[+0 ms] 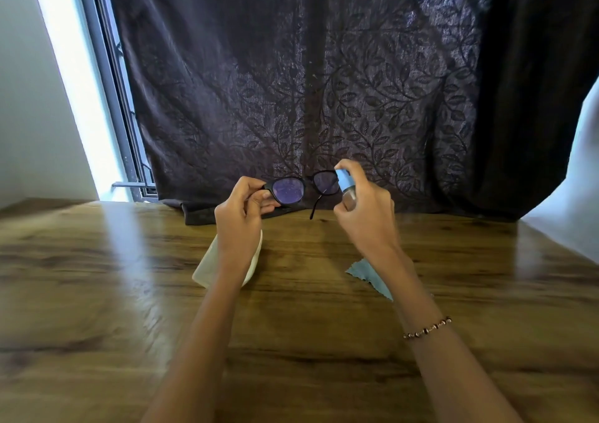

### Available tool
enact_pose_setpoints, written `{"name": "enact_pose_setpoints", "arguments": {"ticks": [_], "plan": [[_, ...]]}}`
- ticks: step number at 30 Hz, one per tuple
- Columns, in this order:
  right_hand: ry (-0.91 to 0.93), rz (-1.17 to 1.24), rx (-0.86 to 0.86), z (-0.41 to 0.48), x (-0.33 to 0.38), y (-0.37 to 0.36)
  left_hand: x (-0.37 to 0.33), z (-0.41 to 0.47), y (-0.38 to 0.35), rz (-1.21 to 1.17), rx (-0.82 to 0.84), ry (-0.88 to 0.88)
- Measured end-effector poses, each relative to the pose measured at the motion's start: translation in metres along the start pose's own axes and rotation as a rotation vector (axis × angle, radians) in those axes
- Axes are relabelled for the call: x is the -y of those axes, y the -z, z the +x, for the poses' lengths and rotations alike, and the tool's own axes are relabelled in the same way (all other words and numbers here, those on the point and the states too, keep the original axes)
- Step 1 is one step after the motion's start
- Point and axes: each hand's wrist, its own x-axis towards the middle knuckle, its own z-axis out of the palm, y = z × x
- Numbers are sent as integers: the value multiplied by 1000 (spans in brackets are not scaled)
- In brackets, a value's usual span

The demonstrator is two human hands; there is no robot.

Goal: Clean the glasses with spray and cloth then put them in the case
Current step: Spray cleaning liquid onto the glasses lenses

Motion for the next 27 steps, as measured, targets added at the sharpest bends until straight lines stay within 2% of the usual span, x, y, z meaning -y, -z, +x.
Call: {"name": "enact_pose_setpoints", "arguments": {"ticks": [5,11,27], "plan": [[20,4,-85,0,5,-1,-1,0,1,-22,1,-4],[94,7,-59,0,7,0,0,0,0,-36,8,12],[32,-2,-106,-2,-2,-6,1,0,1,-51,8,-3]]}}
